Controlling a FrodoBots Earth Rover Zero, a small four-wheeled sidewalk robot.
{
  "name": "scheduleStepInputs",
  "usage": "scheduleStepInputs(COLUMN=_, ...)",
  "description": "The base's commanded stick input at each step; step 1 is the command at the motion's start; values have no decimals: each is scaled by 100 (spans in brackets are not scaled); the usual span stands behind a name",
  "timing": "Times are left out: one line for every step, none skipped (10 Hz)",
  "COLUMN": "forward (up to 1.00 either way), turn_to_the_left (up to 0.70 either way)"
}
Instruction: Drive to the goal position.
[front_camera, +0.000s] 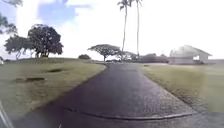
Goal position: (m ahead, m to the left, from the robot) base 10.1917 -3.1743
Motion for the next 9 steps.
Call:
scheduleStepInputs(forward=60, turn_to_the_left=0)
scheduleStepInputs(forward=60, turn_to_the_left=0)
scheduleStepInputs(forward=60, turn_to_the_left=0)
scheduleStepInputs(forward=60, turn_to_the_left=0)
scheduleStepInputs(forward=60, turn_to_the_left=0)
scheduleStepInputs(forward=60, turn_to_the_left=0)
scheduleStepInputs(forward=60, turn_to_the_left=0)
scheduleStepInputs(forward=60, turn_to_the_left=0)
scheduleStepInputs(forward=60, turn_to_the_left=0)
